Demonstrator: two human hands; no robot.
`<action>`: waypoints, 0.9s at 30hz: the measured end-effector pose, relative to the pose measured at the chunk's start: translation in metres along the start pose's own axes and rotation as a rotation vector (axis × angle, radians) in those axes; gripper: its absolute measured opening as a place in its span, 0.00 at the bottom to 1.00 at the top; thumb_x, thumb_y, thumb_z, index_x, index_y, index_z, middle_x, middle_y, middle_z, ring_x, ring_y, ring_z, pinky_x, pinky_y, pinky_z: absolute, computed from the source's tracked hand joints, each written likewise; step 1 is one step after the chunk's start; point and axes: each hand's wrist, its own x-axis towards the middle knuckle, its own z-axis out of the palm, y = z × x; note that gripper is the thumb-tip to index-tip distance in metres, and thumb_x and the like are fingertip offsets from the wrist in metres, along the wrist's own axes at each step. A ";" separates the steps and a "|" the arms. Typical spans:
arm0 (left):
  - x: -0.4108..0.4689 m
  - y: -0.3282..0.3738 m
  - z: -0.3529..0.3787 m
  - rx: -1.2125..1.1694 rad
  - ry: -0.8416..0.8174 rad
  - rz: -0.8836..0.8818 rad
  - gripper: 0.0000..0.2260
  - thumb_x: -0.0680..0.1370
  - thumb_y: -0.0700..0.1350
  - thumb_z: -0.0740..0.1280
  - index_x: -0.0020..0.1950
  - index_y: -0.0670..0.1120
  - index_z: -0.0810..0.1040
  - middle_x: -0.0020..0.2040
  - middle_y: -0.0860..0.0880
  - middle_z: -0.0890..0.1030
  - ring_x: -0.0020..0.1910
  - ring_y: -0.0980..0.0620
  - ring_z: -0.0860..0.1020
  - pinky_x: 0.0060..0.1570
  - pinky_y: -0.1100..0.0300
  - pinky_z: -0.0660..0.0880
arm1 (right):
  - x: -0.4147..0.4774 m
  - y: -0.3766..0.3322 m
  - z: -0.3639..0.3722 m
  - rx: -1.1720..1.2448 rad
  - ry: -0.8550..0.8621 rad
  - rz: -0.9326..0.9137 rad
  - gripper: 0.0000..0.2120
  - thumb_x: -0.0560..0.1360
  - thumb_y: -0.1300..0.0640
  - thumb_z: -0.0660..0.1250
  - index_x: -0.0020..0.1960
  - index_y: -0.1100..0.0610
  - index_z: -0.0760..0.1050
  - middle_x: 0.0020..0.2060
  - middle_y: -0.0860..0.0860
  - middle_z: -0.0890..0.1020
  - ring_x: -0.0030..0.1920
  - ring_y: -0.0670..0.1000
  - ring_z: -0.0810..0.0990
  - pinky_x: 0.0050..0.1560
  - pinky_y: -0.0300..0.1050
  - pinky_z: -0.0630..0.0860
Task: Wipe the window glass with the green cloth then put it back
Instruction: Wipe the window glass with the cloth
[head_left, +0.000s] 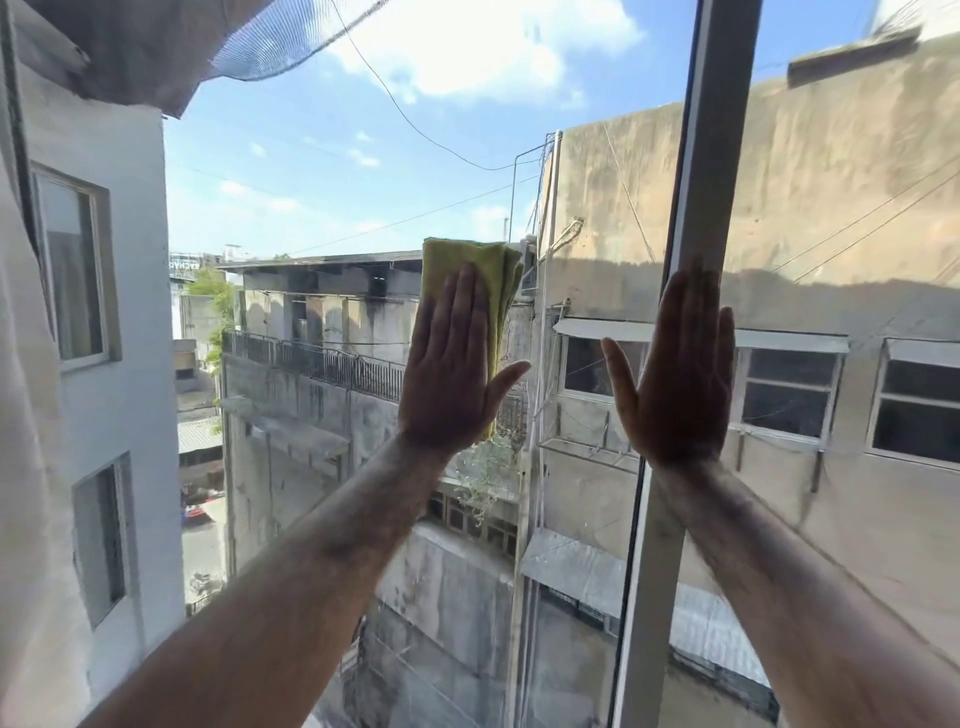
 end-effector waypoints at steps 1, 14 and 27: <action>0.001 -0.002 -0.005 -0.003 -0.003 0.011 0.42 0.82 0.68 0.46 0.82 0.35 0.58 0.83 0.36 0.59 0.84 0.40 0.57 0.82 0.42 0.58 | 0.000 0.000 0.001 0.000 0.002 -0.001 0.41 0.86 0.35 0.51 0.85 0.65 0.50 0.86 0.62 0.54 0.87 0.59 0.52 0.86 0.62 0.56; 0.049 -0.037 -0.060 -0.154 -0.063 0.033 0.23 0.77 0.29 0.67 0.72 0.36 0.73 0.75 0.38 0.74 0.79 0.40 0.68 0.82 0.40 0.61 | 0.000 0.002 0.005 -0.002 0.002 -0.006 0.41 0.86 0.35 0.51 0.85 0.64 0.49 0.86 0.62 0.54 0.87 0.59 0.53 0.86 0.61 0.55; 0.062 -0.026 -0.093 -0.167 -0.118 -0.136 0.20 0.77 0.32 0.69 0.68 0.43 0.79 0.59 0.42 0.86 0.60 0.43 0.84 0.61 0.47 0.82 | 0.003 -0.004 -0.015 0.072 -0.155 0.023 0.43 0.85 0.33 0.50 0.86 0.65 0.46 0.86 0.62 0.49 0.87 0.59 0.49 0.86 0.64 0.54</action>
